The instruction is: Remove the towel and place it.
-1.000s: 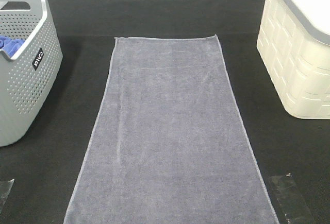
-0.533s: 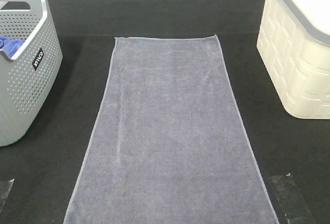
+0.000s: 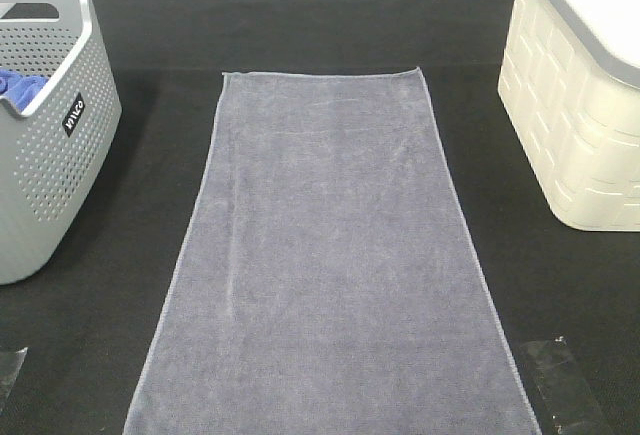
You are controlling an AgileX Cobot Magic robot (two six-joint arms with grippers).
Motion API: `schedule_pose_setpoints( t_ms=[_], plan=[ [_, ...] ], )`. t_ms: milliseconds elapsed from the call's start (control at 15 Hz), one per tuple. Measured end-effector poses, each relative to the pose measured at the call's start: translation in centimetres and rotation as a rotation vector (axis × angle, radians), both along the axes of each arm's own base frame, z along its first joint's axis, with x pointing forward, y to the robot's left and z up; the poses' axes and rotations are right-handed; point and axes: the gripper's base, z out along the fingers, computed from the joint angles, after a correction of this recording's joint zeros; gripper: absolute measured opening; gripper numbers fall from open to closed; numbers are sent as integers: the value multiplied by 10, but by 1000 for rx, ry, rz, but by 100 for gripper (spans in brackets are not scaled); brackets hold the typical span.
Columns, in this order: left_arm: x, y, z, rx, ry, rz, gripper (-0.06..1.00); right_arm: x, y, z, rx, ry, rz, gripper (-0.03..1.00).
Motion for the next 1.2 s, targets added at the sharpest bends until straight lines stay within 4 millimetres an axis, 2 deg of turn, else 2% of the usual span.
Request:
schedule_pose_setpoints(
  t_ms=[1200],
  plan=[
    [0,0,0,0,0,0,66,-1,0,0,1,-3,38,78]
  ],
)
